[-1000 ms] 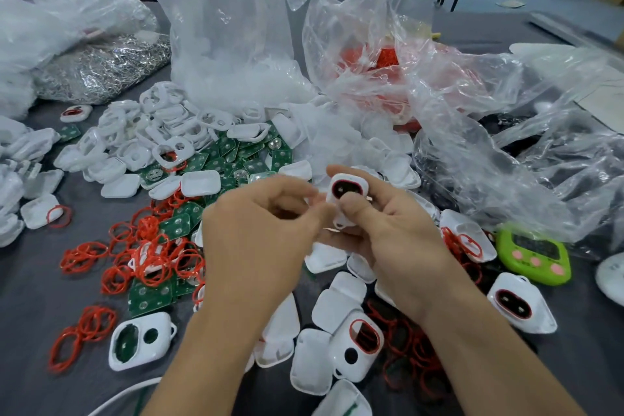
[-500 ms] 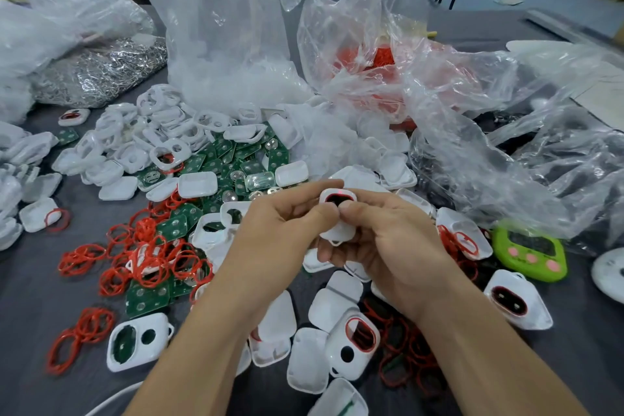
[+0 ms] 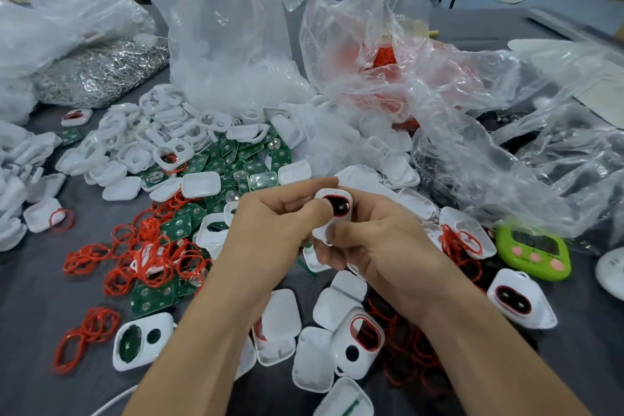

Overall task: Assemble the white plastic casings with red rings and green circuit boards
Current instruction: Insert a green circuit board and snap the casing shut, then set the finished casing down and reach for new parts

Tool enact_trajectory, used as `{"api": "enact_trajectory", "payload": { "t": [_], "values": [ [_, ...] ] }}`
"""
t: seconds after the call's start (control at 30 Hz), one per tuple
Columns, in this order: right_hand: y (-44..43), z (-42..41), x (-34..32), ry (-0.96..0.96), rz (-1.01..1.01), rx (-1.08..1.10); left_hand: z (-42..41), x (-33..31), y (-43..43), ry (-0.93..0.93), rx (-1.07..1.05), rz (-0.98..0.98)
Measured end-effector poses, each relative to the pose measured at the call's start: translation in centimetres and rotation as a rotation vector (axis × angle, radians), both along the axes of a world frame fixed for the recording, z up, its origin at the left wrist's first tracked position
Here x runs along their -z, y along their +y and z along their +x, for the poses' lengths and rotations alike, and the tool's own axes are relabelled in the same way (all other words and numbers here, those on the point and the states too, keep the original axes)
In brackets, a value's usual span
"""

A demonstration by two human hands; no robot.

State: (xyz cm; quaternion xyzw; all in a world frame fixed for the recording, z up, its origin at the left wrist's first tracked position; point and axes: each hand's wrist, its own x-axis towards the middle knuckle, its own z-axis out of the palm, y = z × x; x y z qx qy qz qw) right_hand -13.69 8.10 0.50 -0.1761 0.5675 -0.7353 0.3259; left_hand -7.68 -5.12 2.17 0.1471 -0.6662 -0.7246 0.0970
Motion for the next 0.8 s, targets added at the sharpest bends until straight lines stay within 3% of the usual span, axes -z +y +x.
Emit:
{"api": "enact_trajectory", "payload": {
  "t": [0.33,0.5,0.63,0.8],
  "values": [
    [1.1,-0.8,-1.5,0.047,0.164,-0.014,-0.1,-0.5,0.1,-0.011,-0.012,-0.117],
    [5.2,2.0,-3.8,0.113,0.218,0.158,1.1,-2.5,-0.1,0.024,-0.164,-0.479],
    [9.8,6.0,-3.0,0.1,0.246,0.351,1.1,-5.0,3.3,-0.053,0.116,-0.908],
    [14.7,9.3,-2.1,0.055,0.126,0.536,2.3,-4.6,10.3,0.025,0.382,-0.698]
  ]
}}
